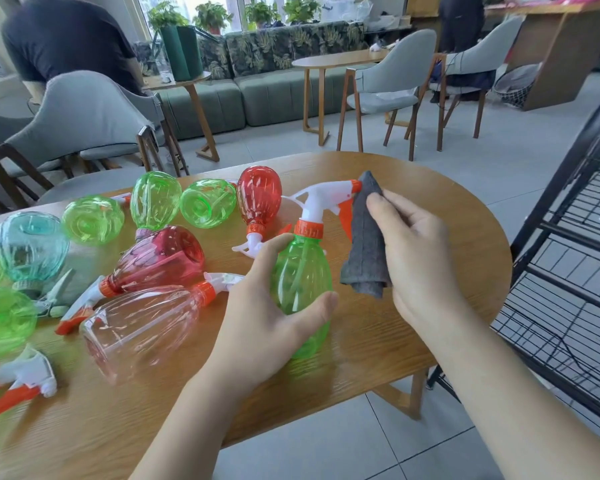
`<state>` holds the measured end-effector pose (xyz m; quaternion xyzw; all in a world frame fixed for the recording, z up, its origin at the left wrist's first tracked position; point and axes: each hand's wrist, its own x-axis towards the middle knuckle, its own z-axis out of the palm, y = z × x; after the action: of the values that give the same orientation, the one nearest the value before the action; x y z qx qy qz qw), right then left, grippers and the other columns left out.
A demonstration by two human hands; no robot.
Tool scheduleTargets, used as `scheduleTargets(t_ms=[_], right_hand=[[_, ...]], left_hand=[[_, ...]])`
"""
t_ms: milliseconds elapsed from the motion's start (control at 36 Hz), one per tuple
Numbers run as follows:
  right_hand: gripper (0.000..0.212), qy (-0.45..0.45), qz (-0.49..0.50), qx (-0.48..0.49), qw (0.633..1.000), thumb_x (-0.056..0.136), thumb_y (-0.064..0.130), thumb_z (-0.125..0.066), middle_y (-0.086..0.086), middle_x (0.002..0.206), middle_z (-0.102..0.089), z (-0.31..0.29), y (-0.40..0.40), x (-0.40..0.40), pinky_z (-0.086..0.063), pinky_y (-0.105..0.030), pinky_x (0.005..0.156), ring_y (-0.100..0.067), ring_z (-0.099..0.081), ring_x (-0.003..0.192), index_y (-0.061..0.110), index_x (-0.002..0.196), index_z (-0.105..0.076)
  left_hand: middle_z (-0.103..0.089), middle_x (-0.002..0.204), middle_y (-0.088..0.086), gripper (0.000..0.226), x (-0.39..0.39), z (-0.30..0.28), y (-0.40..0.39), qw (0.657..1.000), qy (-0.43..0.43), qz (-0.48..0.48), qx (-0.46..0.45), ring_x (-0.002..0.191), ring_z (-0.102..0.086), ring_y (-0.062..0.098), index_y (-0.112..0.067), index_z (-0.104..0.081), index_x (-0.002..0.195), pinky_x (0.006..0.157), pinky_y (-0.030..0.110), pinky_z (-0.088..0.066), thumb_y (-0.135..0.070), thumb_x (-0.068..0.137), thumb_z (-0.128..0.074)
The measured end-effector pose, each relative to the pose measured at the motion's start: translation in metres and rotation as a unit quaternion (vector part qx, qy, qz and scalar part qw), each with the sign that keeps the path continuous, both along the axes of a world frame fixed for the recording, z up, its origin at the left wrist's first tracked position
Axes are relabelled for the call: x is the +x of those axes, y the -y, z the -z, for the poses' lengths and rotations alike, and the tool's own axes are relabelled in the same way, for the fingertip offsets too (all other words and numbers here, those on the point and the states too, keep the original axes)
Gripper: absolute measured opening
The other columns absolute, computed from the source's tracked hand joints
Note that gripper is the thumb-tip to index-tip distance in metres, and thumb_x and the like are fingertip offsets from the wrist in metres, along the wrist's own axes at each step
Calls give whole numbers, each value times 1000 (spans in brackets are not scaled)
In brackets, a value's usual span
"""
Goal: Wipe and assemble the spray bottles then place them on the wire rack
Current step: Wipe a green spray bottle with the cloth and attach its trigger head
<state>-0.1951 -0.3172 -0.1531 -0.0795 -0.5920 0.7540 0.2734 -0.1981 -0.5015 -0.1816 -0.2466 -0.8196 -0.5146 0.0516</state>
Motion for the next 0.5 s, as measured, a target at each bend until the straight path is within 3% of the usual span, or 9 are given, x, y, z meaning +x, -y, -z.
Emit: scheduleTargets(t_ms=[111,194,278,333,444,500], right_hand=[[19,11,-14,51,999,105,21,-58,12,87,-77,7,6,1,-58,-28,66,-6,-71,79,32,105,-74],[22,11,-17,108,994,106,18,-56,14,80,-75,7,4,3,-53,-23,60,-3,-67,70,31,109,-74],[25,8,9,241,971,103,19,-59,6,97,-73,9,-4,4,-50,-26,69,-5,-67,85,26,121,-74],[27,18,11,298,954,100,23,-58,2,98,-70,11,-10,4,-50,-30,72,-10,-66,90,29,119,-76],[28,21,36,301,953,100,27,-57,7,103,-68,11,-15,4,-51,-25,74,-5,-64,92,25,121,-75],[26,16,45,305,951,103,20,-57,6,107,-67,12,-13,4,-49,-17,78,0,-62,95,21,125,-73]], left_hand=[[-55,118,-49,72,0,0,1,1000,-1,0,1,113,-54,-20,-43,-44,137,87,-1,-36,-50,74,-80],[-56,117,-49,70,0,0,2,1000,-1,1,0,112,-54,-20,-45,-43,134,87,-1,-37,-48,75,-80],[-58,120,-43,70,0,0,3,1000,2,0,0,114,-57,-15,-47,-43,135,88,1,-39,-50,75,-80],[-59,121,-40,71,-1,1,4,1000,3,2,-4,114,-57,-13,-48,-43,136,88,2,-39,-52,75,-79],[-59,118,-40,71,-2,2,1,1000,-7,3,-26,111,-59,-11,-51,-42,134,86,2,-39,-54,74,-79],[-58,117,-42,71,-1,3,0,1000,-8,1,-25,110,-59,-13,-53,-41,133,85,0,-38,-55,73,-79]])
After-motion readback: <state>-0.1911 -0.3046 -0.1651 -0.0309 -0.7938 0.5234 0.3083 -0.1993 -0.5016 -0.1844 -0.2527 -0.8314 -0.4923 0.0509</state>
